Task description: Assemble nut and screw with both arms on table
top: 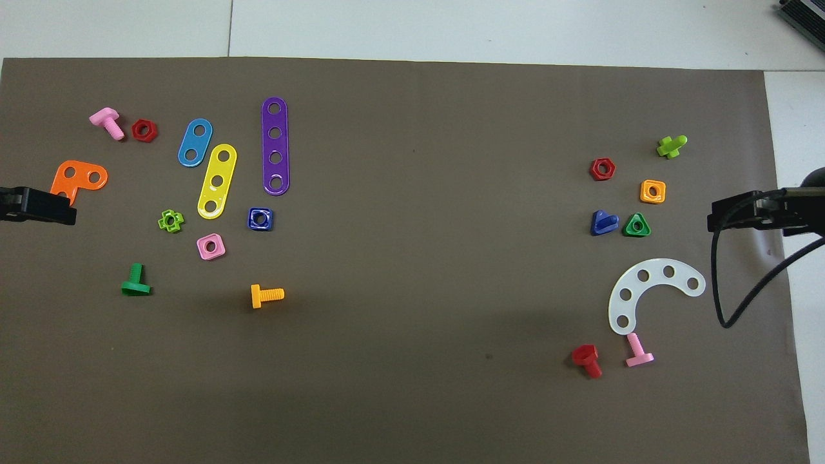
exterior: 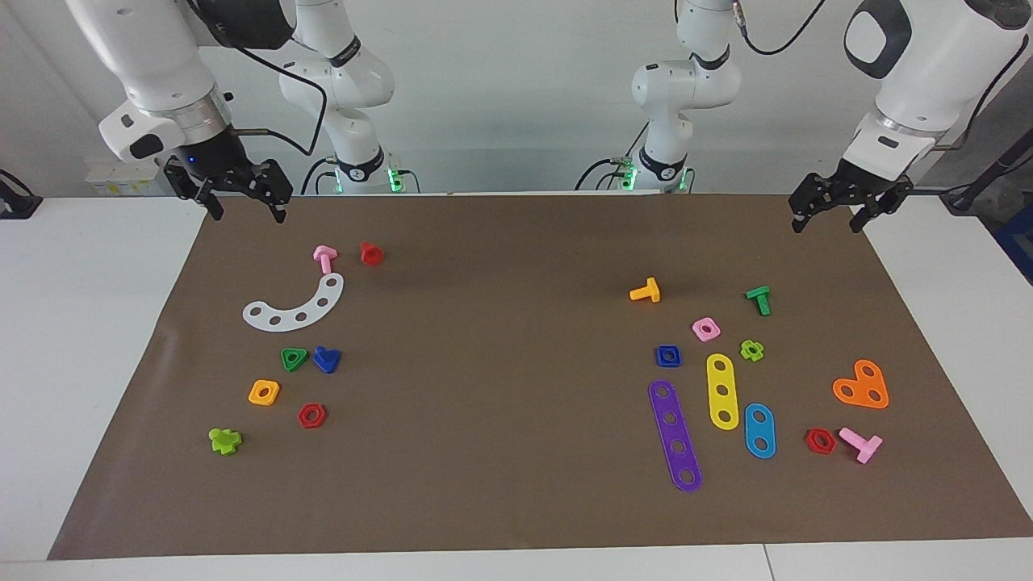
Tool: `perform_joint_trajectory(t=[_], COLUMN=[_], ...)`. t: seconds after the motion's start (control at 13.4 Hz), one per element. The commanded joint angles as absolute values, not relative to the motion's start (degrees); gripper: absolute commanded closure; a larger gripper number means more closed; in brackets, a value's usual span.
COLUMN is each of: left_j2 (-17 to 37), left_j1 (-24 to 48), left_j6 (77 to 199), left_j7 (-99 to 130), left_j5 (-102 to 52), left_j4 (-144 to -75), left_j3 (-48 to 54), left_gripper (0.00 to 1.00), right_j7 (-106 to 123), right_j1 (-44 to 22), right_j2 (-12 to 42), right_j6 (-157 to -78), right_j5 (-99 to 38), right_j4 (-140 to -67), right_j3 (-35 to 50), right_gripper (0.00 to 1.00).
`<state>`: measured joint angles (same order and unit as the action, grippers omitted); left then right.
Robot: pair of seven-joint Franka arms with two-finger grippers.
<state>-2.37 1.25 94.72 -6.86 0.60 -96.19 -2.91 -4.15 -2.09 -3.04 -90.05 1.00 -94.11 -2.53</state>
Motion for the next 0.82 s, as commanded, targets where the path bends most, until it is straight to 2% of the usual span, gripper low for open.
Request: perform_joint_trajectory(t=[0.0,0.75], left_j2=[-3.8,-3.8], left_j1=[1.7,1.7], left_j6=[95.1,95.1], left_j7=[-6.2,-6.2], left_j5=[1.8,1.8], left_j4=[-97.7,-97.7], left_j3=[-3.2,-3.2], left_gripper=[0.0,0.0], right_j7=[-3.7,-3.0], right_j1=[-1.8,-1.5], right_j2=[-4.4,-4.7], right_j6=[-91.1,-91.1], right_j5=[-0.1,-0.2], right_j4=[-95.8,-95.5], right_j3=[-2.4,-2.5], right_gripper=[0.0,0.0])
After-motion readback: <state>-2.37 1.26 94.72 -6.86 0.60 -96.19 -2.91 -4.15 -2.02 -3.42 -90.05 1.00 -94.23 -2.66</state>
